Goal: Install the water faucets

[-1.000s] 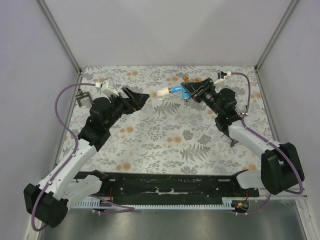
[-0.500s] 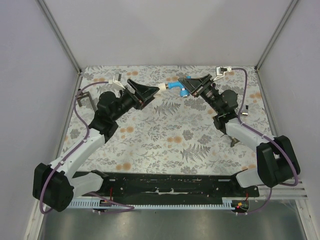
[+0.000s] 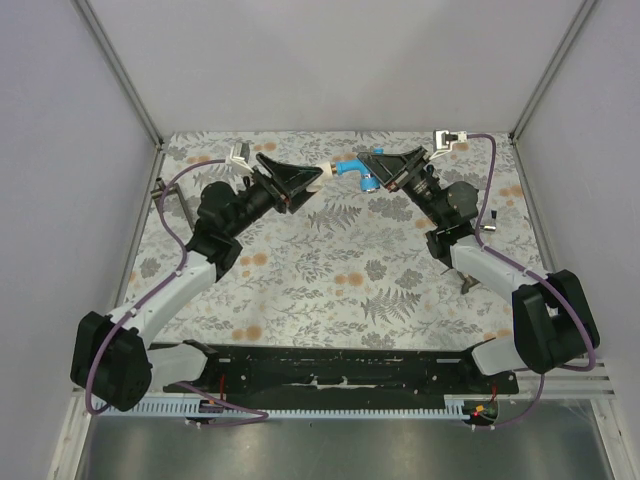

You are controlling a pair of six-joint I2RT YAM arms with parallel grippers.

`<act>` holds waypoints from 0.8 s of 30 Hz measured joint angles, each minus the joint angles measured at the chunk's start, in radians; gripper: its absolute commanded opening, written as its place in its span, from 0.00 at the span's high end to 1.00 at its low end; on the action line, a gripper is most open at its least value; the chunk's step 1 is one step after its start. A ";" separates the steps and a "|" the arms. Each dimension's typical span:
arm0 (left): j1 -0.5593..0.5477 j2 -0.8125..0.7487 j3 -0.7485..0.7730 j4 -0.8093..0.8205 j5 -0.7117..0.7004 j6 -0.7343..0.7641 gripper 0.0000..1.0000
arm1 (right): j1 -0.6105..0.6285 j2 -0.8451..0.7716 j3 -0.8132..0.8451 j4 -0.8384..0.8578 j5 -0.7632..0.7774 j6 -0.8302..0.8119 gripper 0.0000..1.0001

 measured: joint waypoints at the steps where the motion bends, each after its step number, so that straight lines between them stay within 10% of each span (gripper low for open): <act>1: -0.002 0.005 0.000 0.008 0.006 -0.005 0.18 | 0.000 0.000 0.000 0.002 0.000 0.001 1.00; 8: -0.025 0.035 0.002 0.051 0.022 -0.038 0.29 | 0.000 0.000 0.000 0.018 0.000 0.006 1.00; 16: -0.029 0.074 0.002 0.151 0.052 -0.079 0.96 | 0.000 0.000 0.000 0.047 -0.006 0.018 1.00; 24: -0.026 0.138 0.015 0.269 0.100 -0.035 0.98 | -0.010 -0.014 -0.004 0.038 0.004 0.048 1.00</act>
